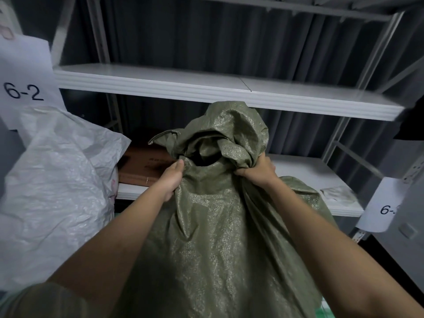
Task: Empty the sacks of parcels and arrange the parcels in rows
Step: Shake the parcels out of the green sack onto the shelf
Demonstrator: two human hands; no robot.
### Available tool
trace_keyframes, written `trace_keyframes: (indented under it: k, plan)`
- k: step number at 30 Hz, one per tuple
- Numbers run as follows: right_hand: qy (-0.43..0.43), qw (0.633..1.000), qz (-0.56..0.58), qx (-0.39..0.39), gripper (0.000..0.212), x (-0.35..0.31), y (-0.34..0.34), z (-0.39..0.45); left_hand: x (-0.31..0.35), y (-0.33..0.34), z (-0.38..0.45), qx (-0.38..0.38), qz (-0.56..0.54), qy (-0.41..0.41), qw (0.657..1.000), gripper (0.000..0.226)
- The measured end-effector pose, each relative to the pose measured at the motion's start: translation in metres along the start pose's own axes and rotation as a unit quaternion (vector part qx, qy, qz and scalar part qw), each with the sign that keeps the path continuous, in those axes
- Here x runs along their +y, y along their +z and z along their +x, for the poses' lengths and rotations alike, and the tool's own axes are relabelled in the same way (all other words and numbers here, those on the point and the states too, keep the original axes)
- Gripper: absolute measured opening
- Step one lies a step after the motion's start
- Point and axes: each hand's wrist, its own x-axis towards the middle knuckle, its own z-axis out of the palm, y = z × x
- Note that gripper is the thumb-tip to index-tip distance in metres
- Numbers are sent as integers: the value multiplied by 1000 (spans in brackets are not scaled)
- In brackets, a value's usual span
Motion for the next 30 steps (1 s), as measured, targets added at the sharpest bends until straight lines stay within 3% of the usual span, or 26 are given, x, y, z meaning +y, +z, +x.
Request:
trace_keyframes:
  k: [4, 8, 11, 14, 17, 20, 24, 30]
  plan:
    - [-37, 987, 30, -156, 119, 15, 6, 3, 23, 7, -36, 26, -38, -23, 999, 63]
    - [-4, 982, 18, -188, 120, 17, 24, -7, 38, 24, -63, -11, -114, -11, 993, 55]
    - [-36, 976, -117, -180, 103, 10, 46, -16, 45, 35, -77, -113, -158, -24, 981, 70]
    - [-90, 936, -284, -189, 84, -4, 71, -35, 48, 47, -83, -139, -142, -31, 980, 65]
    - [-111, 891, -383, -216, 73, -12, 86, -47, 39, 56, -78, -63, -45, 2, 997, 94]
    - [-163, 895, -369, -191, 70, -6, 84, -51, 30, 62, -70, 21, 39, 52, 998, 109]
    - [-228, 914, -293, -165, 74, 9, 77, -47, 26, 64, -60, 68, 61, 80, 993, 92]
    - [-217, 926, -286, -116, 90, 28, 57, -49, 15, 58, -50, 140, 121, 83, 979, 64]
